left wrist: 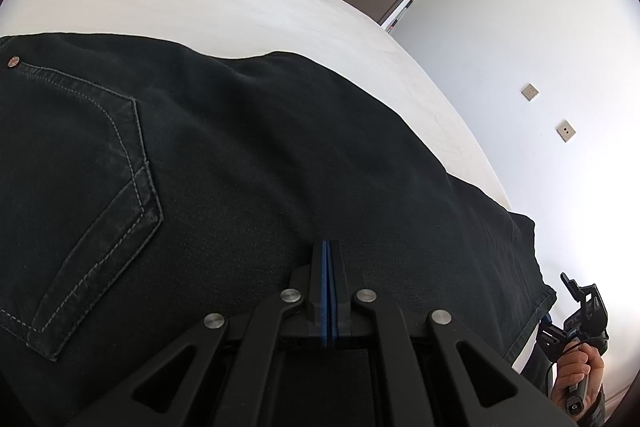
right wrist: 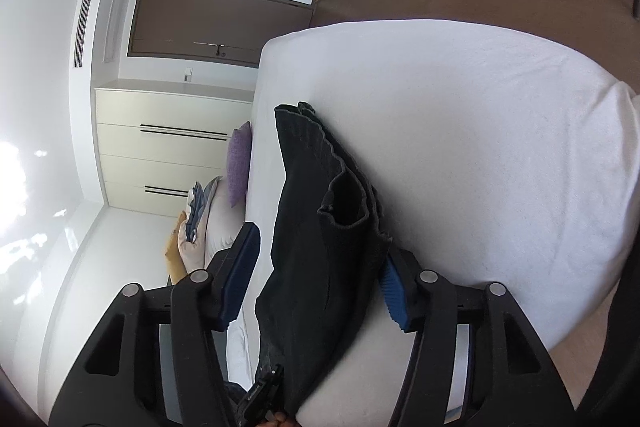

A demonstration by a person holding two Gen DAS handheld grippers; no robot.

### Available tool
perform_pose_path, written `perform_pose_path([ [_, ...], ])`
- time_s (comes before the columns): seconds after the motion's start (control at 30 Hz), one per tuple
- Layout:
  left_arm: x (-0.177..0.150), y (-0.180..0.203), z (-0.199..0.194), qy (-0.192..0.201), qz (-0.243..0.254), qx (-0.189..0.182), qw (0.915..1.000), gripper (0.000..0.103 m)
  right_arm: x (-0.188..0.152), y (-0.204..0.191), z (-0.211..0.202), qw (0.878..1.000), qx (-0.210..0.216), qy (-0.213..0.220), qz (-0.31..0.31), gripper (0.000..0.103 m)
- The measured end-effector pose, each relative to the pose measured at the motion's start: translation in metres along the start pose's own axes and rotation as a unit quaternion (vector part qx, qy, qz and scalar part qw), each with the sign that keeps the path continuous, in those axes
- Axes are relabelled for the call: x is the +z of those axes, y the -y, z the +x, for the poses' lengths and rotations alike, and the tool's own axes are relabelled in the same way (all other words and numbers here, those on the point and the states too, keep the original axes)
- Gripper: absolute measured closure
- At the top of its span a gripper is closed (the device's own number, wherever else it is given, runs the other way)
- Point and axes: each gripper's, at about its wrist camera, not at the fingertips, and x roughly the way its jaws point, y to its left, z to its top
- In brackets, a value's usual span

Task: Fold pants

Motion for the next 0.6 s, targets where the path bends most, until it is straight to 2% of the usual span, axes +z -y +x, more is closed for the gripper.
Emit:
perform_pose_path([
  [0.1, 0.0, 0.0, -0.001, 0.001, -0.001, 0.001, 1.0, 0.098, 0.005, -0.006, 0.009, 1.0, -0.009, 0.005, -0.007, 0.063],
  [0.23, 0.0, 0.0, -0.002, 0.0, -0.001, 0.005, 1.0, 0.098, 0.008, -0.007, 0.027, 0.999, -0.036, 0.005, -0.006, 0.093],
  [0.3, 0.001, 0.002, -0.004, 0.0, 0.0, 0.009, 1.0, 0.099, 0.008, -0.008, 0.027, 0.999, -0.041, 0.008, -0.006, 0.094],
  [0.47, 0.002, 0.007, -0.006, -0.004, 0.0, 0.025, 0.9997, 0.099, 0.003, -0.032, 0.029, 0.996, -0.064, 0.008, -0.067, 0.094],
  [0.53, 0.004, 0.01, -0.007, -0.007, 0.0, 0.031, 0.9995, 0.099, -0.003, -0.045, 0.031, 0.991, -0.076, 0.007, -0.106, 0.094],
  [0.6, 0.005, 0.014, -0.008, -0.009, -0.001, 0.037, 0.9993, 0.099, -0.017, -0.066, 0.026, 0.982, -0.087, 0.002, -0.167, 0.094],
])
